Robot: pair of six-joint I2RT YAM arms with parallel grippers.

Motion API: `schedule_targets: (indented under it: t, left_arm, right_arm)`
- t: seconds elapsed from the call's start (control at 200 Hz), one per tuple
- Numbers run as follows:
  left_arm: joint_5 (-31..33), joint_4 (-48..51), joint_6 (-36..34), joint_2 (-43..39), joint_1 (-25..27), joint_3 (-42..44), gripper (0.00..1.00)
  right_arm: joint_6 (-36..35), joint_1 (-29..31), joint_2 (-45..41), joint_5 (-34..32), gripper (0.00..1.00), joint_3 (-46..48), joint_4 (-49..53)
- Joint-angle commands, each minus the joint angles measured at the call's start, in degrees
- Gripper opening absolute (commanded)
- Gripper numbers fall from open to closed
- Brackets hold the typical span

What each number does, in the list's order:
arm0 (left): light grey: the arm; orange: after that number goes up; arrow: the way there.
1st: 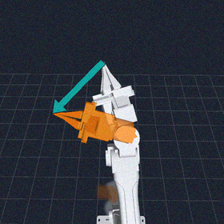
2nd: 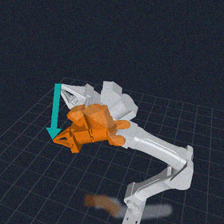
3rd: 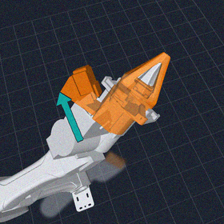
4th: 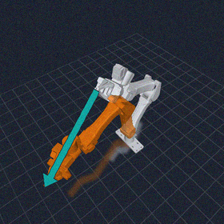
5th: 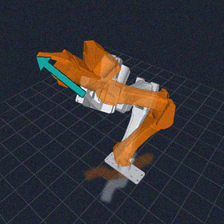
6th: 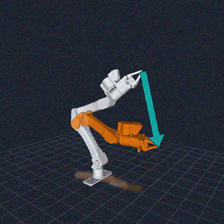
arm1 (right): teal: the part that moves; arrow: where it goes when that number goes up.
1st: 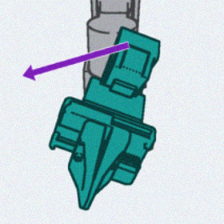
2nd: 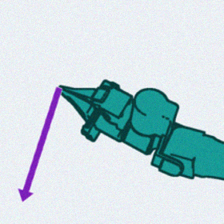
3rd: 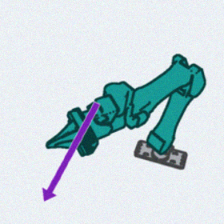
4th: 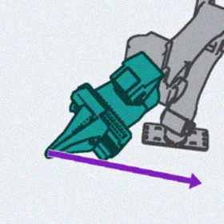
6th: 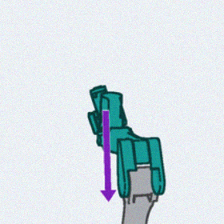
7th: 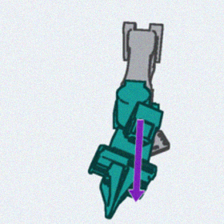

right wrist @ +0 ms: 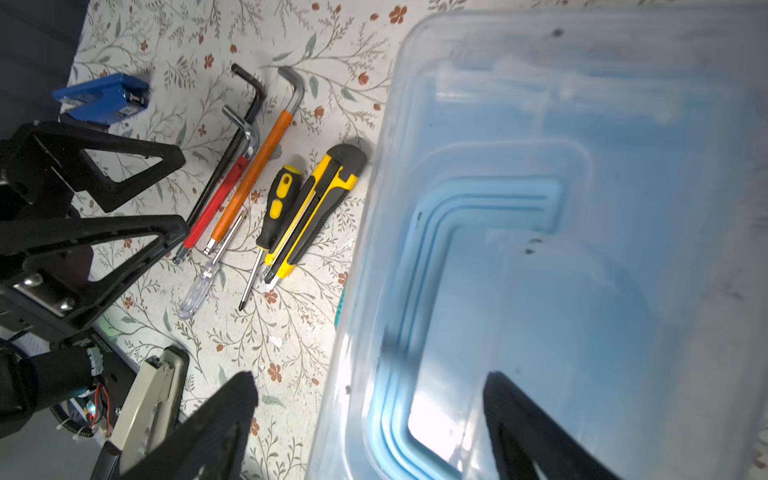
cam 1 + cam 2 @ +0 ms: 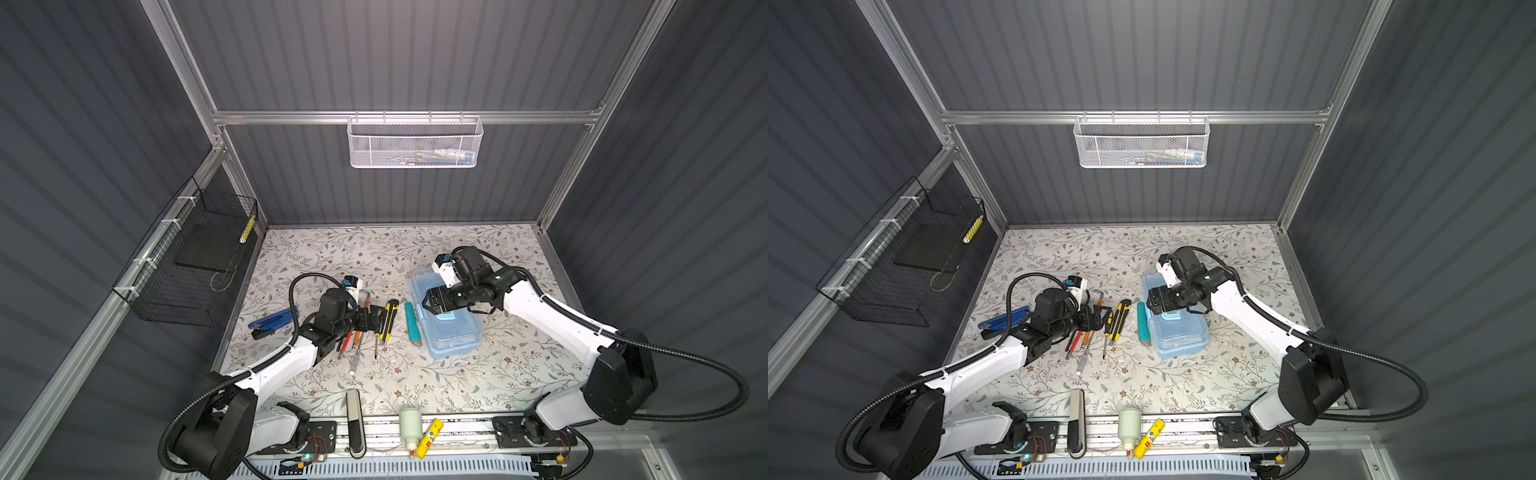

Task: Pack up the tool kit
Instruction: 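Move the right gripper to the box handle while the left approaches the box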

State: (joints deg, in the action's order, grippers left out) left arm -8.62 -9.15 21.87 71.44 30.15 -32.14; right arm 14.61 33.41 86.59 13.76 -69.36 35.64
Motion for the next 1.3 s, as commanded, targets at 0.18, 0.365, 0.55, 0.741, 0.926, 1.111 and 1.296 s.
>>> schedule_targets:
  t: [0.18, 0.365, 0.55, 0.741, 0.926, 1.111, 1.296]
  left_arm:
    - [2.2, -2.9, 0.8, 3.6, 5.6, 1.1, 0.99]
    - [3.0, -5.7, 0.6, 6.5, 6.8, 1.1, 0.99]
    - [2.4, -8.4, 0.2, 12.8, 6.9, -2.4, 0.99]
    - [-0.2, -11.7, 1.8, 17.1, 6.9, -4.3, 0.99]
    - [-1.1, -14.2, 2.9, 20.2, 7.0, -5.6, 0.99]
    - [-1.8, -14.4, 2.8, 20.8, 7.0, -7.1, 0.99]
    - [-1.6, -13.1, 2.1, 18.9, 7.1, -7.5, 0.99]
  right_arm:
    - [0.7, 0.8, 4.8, 2.0, 0.86, -3.0, 0.7]
    - [0.9, 0.8, 6.0, 4.3, 0.85, -3.0, 0.2]
    - [2.3, 0.1, 5.6, 10.1, 0.86, -1.4, -2.9]
    - [3.8, -1.1, 5.2, 15.2, 0.84, 0.8, -6.4]
    - [3.5, -2.2, 5.0, 15.8, 0.84, 1.5, -6.3]
    - [6.0, -2.8, 4.4, 20.9, 0.84, 2.9, -9.9]
    - [10.6, -4.5, 2.7, 28.7, 0.84, 5.6, -17.7]
